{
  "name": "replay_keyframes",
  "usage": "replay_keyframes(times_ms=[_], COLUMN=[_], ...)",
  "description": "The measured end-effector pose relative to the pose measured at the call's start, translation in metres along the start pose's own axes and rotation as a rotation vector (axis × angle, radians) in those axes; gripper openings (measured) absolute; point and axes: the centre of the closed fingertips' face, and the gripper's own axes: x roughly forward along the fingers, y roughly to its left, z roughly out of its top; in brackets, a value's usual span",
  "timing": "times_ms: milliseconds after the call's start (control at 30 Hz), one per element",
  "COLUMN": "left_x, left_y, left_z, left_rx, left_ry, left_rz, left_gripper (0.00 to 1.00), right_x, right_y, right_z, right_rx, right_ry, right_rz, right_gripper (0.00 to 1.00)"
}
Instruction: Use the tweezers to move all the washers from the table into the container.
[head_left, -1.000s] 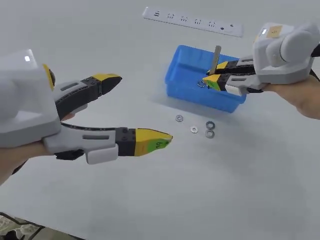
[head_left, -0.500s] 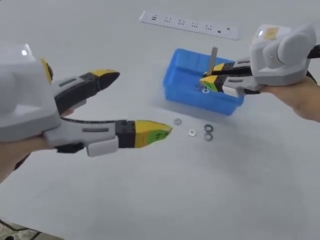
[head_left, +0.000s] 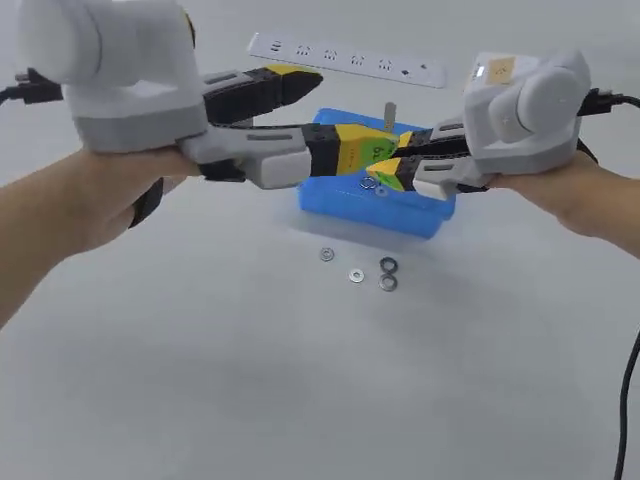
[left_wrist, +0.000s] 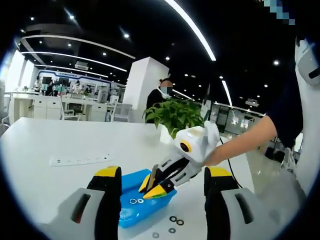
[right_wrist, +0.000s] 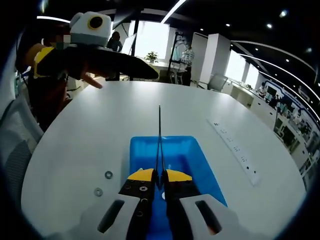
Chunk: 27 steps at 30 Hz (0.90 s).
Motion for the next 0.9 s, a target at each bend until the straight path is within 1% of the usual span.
replay_keyframes(times_ms=[33, 67, 100, 133, 167, 200, 267, 333, 367, 400, 467, 500, 567, 700, 767, 867, 900], left_x=[0.002, 0.007, 0.01, 0.011, 0.016, 0.02, 0.025, 0.029, 0.029, 0.031, 0.033, 0.035, 0.037, 0.039, 0.038, 0.039, 0.039], left_y=[0.0, 0.005, 0.007, 0.008, 0.008, 0.008, 0.01, 0.012, 0.013, 0.011, 0.009, 0.008, 0.008, 0.007, 0.006, 0.006, 0.008], left_z=[-0.001, -0.003, -0.006, -0.007, -0.012, -0.013, -0.014, -0.011, -0.011, -0.009, -0.003, -0.004, -0.007, -0.014, -0.014, -0.01, -0.008], left_rx=[-0.005, 0.043, 0.079, 0.091, 0.108, 0.119, 0.15, 0.161, 0.164, 0.179, 0.186, 0.202, 0.205, 0.208, 0.177, 0.178, 0.17], left_ry=[0.007, 0.026, 0.049, 0.055, 0.089, 0.099, 0.109, 0.102, 0.099, 0.091, 0.06, 0.062, 0.074, 0.1, 0.093, 0.081, 0.071], left_rz=[-0.012, -0.009, -0.013, -0.013, -0.04, -0.057, -0.071, -0.077, -0.078, -0.089, -0.096, -0.102, -0.104, -0.122, -0.141, -0.145, -0.155], left_gripper=[0.62, 0.6, 0.6, 0.59, 0.57, 0.55, 0.49, 0.44, 0.43, 0.42, 0.36, 0.33, 0.28, 0.22, 0.2, 0.17, 0.15], right_x=[-0.001, -0.001, -0.002, -0.002, -0.002, -0.002, -0.003, -0.003, -0.003, -0.003, -0.003, -0.003, -0.003, -0.003, -0.003, -0.004, -0.004], right_y=[0.0, 0.0, -0.001, -0.001, -0.001, -0.001, -0.001, -0.001, 0.0, 0.001, 0.003, 0.003, 0.004, 0.004, 0.003, 0.005, 0.005], right_z=[0.001, 0.001, 0.0, 0.0, 0.0, 0.0, -0.001, -0.002, -0.002, -0.002, -0.002, -0.002, -0.002, -0.002, -0.002, -0.001, -0.001], right_rx=[0.0, 0.001, 0.001, 0.006, 0.011, 0.011, 0.016, 0.017, 0.02, 0.02, 0.021, 0.021, 0.017, 0.021, 0.022, 0.02, 0.021], right_ry=[-0.003, -0.004, -0.004, -0.005, -0.006, -0.007, -0.008, -0.007, -0.007, -0.008, -0.01, -0.012, -0.01, -0.014, -0.016, -0.019, -0.021], right_rz=[0.002, 0.005, 0.007, 0.011, 0.016, 0.016, 0.019, 0.022, 0.026, 0.028, 0.037, 0.041, 0.044, 0.046, 0.048, 0.057, 0.06], right_gripper=[0.08, 0.08, 0.08, 0.08, 0.08, 0.08, 0.08, 0.08, 0.08, 0.08, 0.08, 0.08, 0.08, 0.08, 0.08, 0.08, 0.08])
